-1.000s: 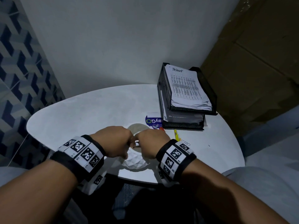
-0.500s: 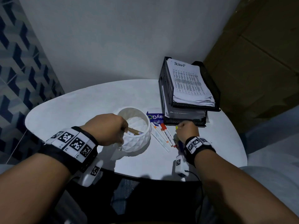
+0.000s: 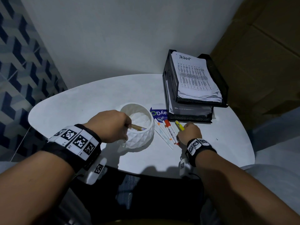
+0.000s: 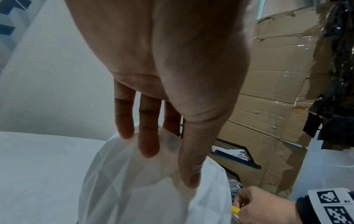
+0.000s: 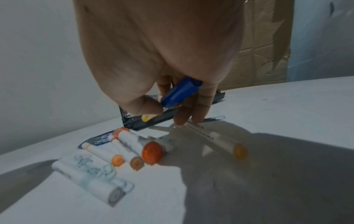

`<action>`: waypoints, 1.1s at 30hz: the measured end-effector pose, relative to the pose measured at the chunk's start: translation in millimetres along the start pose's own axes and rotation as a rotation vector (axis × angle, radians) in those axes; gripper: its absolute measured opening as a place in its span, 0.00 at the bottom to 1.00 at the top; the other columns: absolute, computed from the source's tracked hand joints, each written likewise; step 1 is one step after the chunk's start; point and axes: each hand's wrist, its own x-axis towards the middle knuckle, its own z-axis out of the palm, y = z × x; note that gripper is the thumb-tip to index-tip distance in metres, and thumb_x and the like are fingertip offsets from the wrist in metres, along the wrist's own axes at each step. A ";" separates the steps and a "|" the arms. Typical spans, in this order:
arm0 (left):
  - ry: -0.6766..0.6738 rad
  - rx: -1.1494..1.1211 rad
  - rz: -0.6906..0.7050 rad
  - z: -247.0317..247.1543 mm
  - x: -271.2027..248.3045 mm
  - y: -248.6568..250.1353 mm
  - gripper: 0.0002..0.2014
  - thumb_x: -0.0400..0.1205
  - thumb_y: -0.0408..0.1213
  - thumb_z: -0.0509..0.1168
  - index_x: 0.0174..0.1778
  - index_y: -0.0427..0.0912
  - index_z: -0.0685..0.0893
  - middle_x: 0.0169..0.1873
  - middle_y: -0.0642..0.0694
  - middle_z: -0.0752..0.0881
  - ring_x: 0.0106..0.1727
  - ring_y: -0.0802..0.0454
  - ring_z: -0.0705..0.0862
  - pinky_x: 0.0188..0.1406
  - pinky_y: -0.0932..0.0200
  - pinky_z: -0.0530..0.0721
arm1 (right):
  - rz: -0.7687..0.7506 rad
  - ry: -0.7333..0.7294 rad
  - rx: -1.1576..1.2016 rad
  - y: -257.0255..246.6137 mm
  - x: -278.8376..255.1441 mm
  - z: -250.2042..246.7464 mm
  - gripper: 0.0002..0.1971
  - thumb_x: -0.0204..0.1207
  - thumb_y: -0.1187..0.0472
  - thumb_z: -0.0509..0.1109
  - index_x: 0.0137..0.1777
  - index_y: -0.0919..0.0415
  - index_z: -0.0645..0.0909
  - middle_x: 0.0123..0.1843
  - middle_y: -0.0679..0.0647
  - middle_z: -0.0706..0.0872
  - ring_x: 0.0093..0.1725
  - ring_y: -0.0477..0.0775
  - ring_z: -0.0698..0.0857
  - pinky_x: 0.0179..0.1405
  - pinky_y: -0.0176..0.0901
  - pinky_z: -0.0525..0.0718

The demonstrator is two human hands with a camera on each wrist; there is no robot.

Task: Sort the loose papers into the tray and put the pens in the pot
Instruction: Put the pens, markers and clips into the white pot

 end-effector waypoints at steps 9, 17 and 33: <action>0.006 -0.001 0.010 1.6 -2.3 -2.4 0.12 0.74 0.51 0.79 0.51 0.58 0.87 0.39 0.57 0.87 0.45 0.50 0.83 0.37 0.58 0.74 | -0.088 -0.107 -0.142 -18.7 -14.5 11.8 0.14 0.73 0.52 0.68 0.57 0.55 0.76 0.44 0.53 0.84 0.45 0.61 0.85 0.48 0.50 0.86; -0.008 0.010 0.029 2.2 -2.4 -2.1 0.10 0.75 0.51 0.78 0.43 0.54 0.86 0.33 0.58 0.85 0.40 0.54 0.82 0.33 0.57 0.74 | -0.076 -0.139 -0.202 -7.7 -16.4 16.2 0.09 0.75 0.50 0.68 0.50 0.54 0.79 0.38 0.50 0.81 0.40 0.57 0.84 0.40 0.45 0.80; -0.052 0.040 0.085 -4.7 -11.9 3.2 0.12 0.72 0.52 0.80 0.45 0.54 0.86 0.39 0.56 0.88 0.45 0.51 0.84 0.40 0.56 0.80 | -0.713 -0.156 -0.046 -95.4 -79.0 -61.0 0.09 0.77 0.49 0.69 0.50 0.52 0.78 0.42 0.51 0.86 0.42 0.58 0.84 0.37 0.47 0.78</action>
